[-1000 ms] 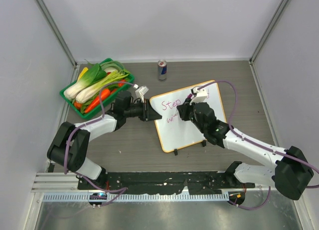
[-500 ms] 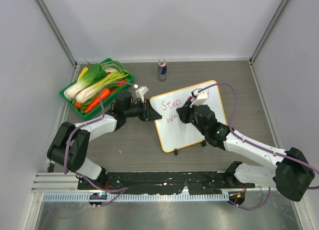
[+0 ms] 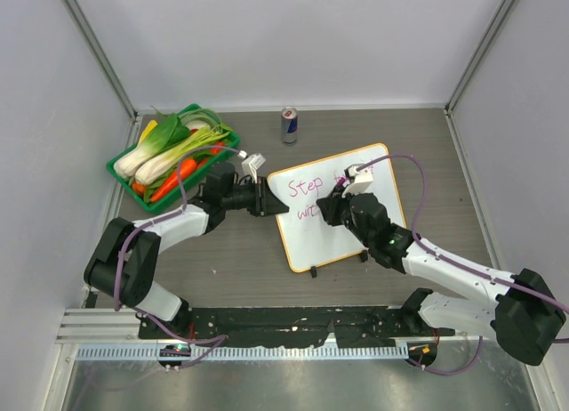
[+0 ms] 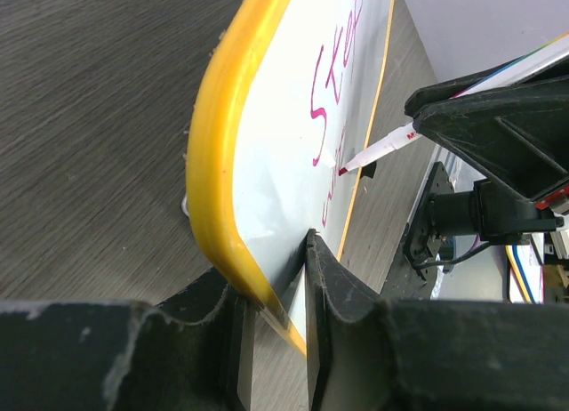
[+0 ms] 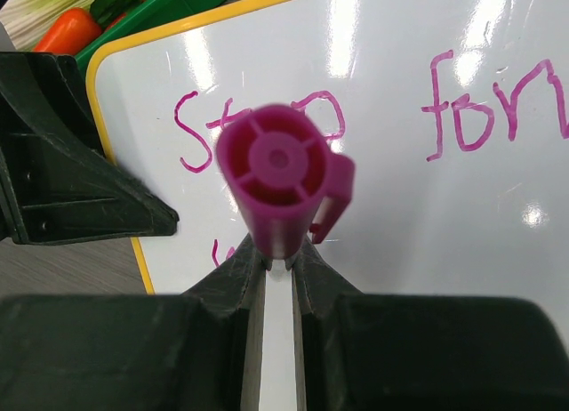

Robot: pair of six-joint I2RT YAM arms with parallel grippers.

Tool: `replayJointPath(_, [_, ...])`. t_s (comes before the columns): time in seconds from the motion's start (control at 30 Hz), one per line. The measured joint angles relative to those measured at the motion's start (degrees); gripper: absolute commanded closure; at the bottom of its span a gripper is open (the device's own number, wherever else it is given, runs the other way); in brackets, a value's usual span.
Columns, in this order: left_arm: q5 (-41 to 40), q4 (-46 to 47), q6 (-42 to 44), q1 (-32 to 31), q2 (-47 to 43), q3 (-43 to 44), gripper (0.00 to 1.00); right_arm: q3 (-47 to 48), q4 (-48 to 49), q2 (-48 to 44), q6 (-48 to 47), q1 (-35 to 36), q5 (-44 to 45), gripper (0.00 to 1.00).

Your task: Write a sentence on the whiteboard

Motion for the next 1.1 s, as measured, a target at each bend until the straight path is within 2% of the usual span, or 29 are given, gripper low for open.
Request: replayJointPath(1.1, [-0.50,-0.48,0.46,-0.61,0.00,0.55,1.00,5.01,-4.20,-1.84,-3.19,-1.81,5.11,0.99])
